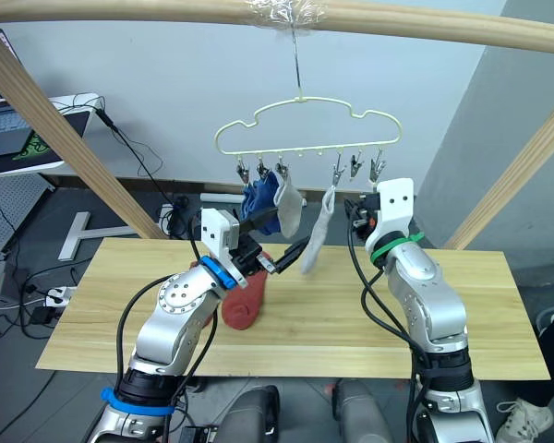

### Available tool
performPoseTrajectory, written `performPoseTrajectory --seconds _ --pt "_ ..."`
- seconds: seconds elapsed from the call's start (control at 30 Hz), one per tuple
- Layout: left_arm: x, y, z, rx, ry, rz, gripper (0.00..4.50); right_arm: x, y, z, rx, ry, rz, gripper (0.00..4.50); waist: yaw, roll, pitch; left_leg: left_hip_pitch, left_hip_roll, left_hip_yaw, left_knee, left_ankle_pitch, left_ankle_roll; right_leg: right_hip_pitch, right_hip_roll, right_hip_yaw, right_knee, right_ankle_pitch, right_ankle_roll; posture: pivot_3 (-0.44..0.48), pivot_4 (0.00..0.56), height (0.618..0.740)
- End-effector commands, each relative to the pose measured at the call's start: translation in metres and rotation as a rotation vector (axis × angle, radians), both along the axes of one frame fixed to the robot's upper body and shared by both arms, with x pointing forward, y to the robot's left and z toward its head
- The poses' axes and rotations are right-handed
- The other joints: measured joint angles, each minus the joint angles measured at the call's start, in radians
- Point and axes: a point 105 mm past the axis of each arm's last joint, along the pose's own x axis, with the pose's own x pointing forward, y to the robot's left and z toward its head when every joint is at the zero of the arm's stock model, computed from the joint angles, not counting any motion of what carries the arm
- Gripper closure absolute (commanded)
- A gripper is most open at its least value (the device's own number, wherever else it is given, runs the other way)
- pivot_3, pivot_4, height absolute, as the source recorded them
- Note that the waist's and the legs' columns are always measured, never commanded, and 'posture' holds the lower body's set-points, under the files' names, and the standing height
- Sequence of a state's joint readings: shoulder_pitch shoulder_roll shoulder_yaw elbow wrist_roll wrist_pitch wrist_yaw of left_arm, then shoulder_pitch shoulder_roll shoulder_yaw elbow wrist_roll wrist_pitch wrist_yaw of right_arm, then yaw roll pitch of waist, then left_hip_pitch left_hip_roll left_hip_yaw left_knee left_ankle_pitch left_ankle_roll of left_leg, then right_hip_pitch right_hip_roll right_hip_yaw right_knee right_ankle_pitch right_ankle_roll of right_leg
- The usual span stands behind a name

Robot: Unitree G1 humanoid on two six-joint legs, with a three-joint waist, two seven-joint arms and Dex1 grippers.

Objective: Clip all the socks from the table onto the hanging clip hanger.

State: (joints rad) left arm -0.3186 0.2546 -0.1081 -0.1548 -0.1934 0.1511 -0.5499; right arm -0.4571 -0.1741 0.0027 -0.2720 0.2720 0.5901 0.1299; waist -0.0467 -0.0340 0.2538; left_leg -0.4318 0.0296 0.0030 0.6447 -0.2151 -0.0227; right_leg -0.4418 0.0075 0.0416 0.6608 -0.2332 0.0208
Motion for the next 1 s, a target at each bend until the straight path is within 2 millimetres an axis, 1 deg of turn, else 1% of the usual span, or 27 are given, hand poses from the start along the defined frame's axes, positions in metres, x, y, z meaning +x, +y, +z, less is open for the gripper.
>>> performPoseTrajectory --seconds 0.03,0.13,0.23,0.4,0.57,0.73,1.0 --pt "-0.007 -0.003 0.02 -0.023 -0.069 -0.012 0.0 0.002 0.0 0.017 0.007 -0.085 -0.019 2.52 0.004 0.0 0.0 0.0 0.0 0.0 0.0 0.0 0.0 0.0 0.0 0.0 0.0 0.0 0.0 -0.002 0.237 0.74" --pt "-0.014 -0.008 0.029 -0.05 -0.08 -0.065 0.0 0.012 -0.004 0.018 -0.014 -0.101 -0.058 2.52 0.004 0.0 0.0 0.0 0.001 0.0 0.0 0.0 0.0 0.0 0.001 0.0 0.001 0.0 0.0 0.006 0.233 0.74" --pt "-0.022 -0.012 0.039 -0.085 -0.065 -0.119 0.0 0.019 -0.003 0.022 -0.016 -0.121 -0.068 2.52 0.006 0.0 0.0 0.0 0.001 0.0 0.0 0.0 0.0 0.0 0.001 0.0 0.001 0.0 0.0 0.006 0.233 0.74" --pt "-0.024 -0.011 0.048 -0.074 -0.083 -0.111 0.0 0.029 -0.008 0.027 -0.019 -0.138 -0.103 2.52 0.008 0.0 0.0 0.0 0.001 0.001 0.0 0.0 0.0 0.0 0.001 0.0 0.001 0.0 0.0 0.02 0.229 0.74" --pt "-0.024 -0.011 0.049 -0.078 -0.087 -0.1 0.0 0.032 -0.009 0.03 -0.02 -0.147 -0.113 2.52 0.013 0.0 0.0 0.0 0.001 0.0 0.0 0.0 0.0 0.0 0.001 0.0 0.001 0.0 0.0 0.02 0.229 0.74" --pt "-0.025 -0.014 0.052 -0.083 -0.092 -0.101 0.0 0.039 -0.011 0.031 -0.027 -0.14 -0.152 2.52 0.014 0.0 0.0 0.0 0.001 0.001 0.0 0.0 0.0 0.0 0.001 0.0 0.002 0.0 0.0 0.02 0.229 0.74" --pt "-0.022 -0.013 0.056 -0.082 -0.107 -0.09 0.0 0.048 -0.007 0.032 -0.046 -0.14 -0.163 2.52 0.014 0.0 0.0 0.0 0.001 0.001 0.0 0.0 0.0 0.0 0.001 0.0 0.002 0.0 0.0 0.026 0.235 0.74"
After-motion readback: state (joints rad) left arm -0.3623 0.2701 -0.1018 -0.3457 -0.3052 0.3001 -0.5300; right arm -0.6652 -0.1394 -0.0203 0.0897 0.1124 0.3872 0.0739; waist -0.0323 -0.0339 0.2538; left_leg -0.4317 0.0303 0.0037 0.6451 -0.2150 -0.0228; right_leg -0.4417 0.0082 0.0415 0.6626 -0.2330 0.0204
